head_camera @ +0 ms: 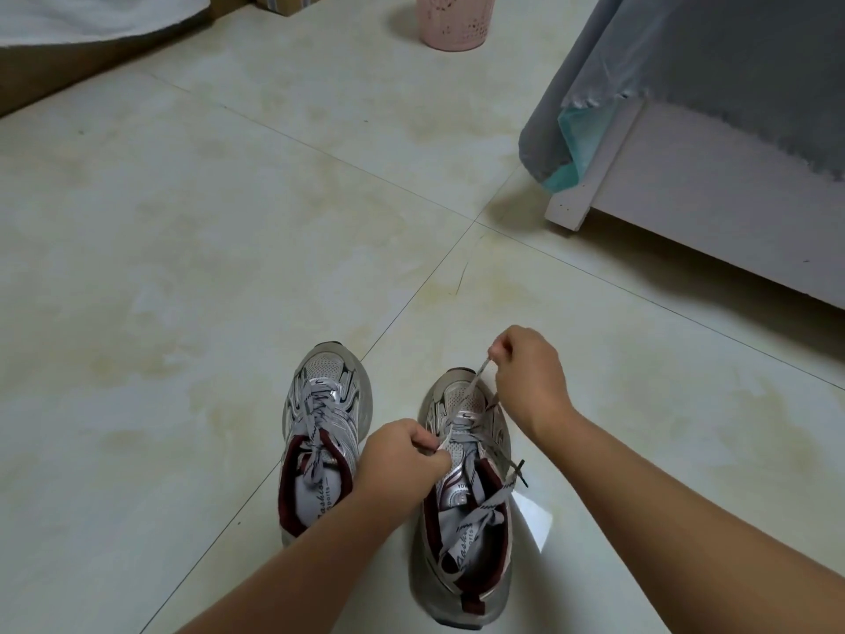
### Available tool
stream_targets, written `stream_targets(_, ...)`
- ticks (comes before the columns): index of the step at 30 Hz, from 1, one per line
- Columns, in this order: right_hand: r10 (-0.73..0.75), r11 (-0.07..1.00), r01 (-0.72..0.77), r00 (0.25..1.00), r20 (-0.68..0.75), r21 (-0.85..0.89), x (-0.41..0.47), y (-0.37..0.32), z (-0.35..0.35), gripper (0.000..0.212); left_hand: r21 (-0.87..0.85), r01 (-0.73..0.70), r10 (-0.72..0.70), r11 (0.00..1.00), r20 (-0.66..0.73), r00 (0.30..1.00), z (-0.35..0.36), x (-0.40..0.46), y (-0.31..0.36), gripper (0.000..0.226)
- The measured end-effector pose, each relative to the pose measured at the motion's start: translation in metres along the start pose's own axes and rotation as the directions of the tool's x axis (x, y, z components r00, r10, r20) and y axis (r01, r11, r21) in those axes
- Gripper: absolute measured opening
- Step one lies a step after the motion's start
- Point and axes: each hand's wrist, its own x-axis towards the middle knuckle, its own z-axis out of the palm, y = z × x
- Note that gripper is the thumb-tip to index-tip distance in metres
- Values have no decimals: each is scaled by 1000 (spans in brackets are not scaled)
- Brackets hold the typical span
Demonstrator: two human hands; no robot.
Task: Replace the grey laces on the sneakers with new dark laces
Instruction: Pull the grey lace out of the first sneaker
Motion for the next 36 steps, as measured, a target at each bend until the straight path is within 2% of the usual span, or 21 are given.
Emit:
stream_targets(2, -161, 959, 182, 981, 109, -218, -7, -2, 0, 30, 4, 2, -2, 1000, -3, 1000, 1, 0, 0, 12)
stream_targets(4, -315, 858, 408, 898, 308, -313, -15, 0, 9, 48, 8, -2, 2, 1000, -4, 1000, 1, 1, 1, 14)
stream_targets(6, -426, 716, 601, 779, 460, -356, -20, 4, 22, 44, 13, -10, 10, 1000, -10, 1000, 1, 1, 2, 15)
stream_targets(7, -442, 654, 654, 739, 509, -382, -22, 5, 27, 36, 20, -15, 15, 1000, -14, 1000, 1, 1, 2, 15)
stream_targets(8, -433, 627, 665, 730, 529, -405, -23, 4, 29, 29, 24, -17, 18, 1000, -16, 1000, 1, 1, 2, 15)
stream_targets(13, -358, 684, 584, 790, 497, -436, -28, -5, 30, 16, 4, -7, 7, 1000, -8, 1000, 2, 2, 0, 15)
stream_targets(14, -332, 755, 523, 824, 459, -394, -28, -6, 29, 16, -1, -7, 7, 1000, -10, 1000, 2, 2, 0, 15)
stream_targets(16, -206, 917, 307, 911, 357, -256, -23, -7, 23, 18, -5, -11, 11, 1000, -14, 1000, 2, 2, -1, 13)
stream_targets(18, -92, 988, 118, 966, 243, -97, -14, -9, 14, 14, 3, -6, 6, 1000, -9, 1000, 2, 2, -1, 11)
stream_targets(23, -5, 981, -24, 989, 148, 190, -10, -11, 2, 22, 35, -22, 22, 999, 0, 1000, 2, 2, 1, 9)
stream_targets(27, -31, 941, -42, 977, 210, 335, -13, -17, -5, 27, 149, -209, 202, 967, 56, 978, 3, 11, 10, 31)
stream_targets(29, -70, 950, -9, 968, 240, 311, -12, -19, -6, 28, 136, -246, 235, 960, 89, 968, 4, 18, 17, 16)
stream_targets(30, -73, 955, -5, 965, 250, 296, -12, -18, -6, 28, 108, -232, 225, 967, 78, 971, 4, 20, 20, 11)
stream_targets(33, -16, 961, -56, 967, 255, 272, -13, -7, -7, 28, -106, -133, 134, 985, -5, 991, 2, 24, 23, 28)
stream_targets(36, 68, 962, -128, 968, 240, 243, -13, 7, -12, 36, -315, -110, 97, 943, -58, 994, -3, 25, 28, 28)
